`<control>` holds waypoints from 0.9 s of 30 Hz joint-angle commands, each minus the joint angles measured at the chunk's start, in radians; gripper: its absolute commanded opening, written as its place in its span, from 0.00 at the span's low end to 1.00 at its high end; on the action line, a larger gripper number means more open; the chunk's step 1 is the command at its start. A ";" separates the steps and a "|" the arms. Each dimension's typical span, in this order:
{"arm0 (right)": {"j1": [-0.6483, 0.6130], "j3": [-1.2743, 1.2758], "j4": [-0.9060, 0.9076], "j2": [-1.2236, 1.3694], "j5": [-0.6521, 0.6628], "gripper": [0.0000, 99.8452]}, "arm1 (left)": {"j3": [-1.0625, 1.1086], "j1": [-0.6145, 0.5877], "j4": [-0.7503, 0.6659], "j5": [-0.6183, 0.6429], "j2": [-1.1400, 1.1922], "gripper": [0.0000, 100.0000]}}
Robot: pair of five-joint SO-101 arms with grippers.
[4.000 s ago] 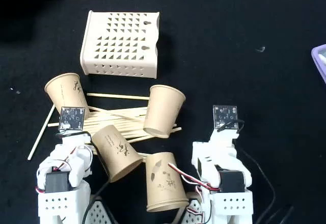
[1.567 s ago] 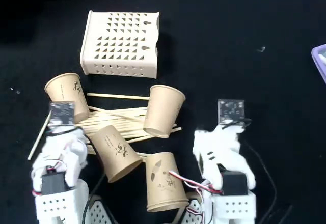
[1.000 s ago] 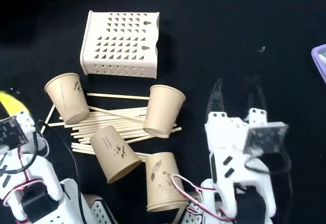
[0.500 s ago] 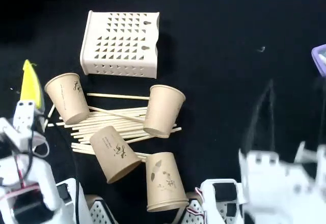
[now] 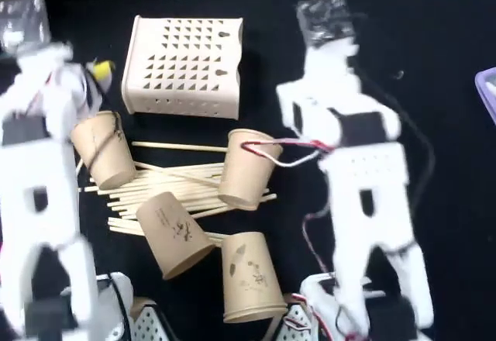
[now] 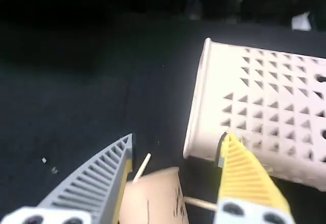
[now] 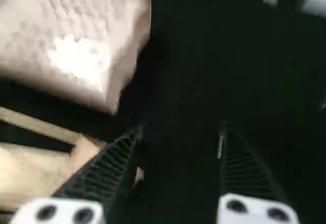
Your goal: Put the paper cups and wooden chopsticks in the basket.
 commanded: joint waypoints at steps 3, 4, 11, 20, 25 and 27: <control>-0.017 0.166 -0.241 0.082 -0.121 0.21 | -0.430 0.038 0.008 0.005 0.496 0.27; -0.015 0.191 -0.276 0.088 -0.143 0.21 | -0.479 0.045 0.020 0.005 0.551 0.27; -0.015 0.363 -0.422 0.097 -0.157 0.21 | -0.891 0.093 0.178 0.003 0.884 0.27; -0.017 0.455 -0.516 0.097 -0.155 0.21 | -1.268 0.047 0.292 0.002 1.229 0.27; -0.020 0.455 -0.516 0.099 -0.155 0.21 | -1.435 0.002 0.351 -0.025 1.356 0.27; -0.020 0.452 -0.516 0.099 -0.155 0.21 | -1.498 -0.013 0.394 -0.089 1.399 0.27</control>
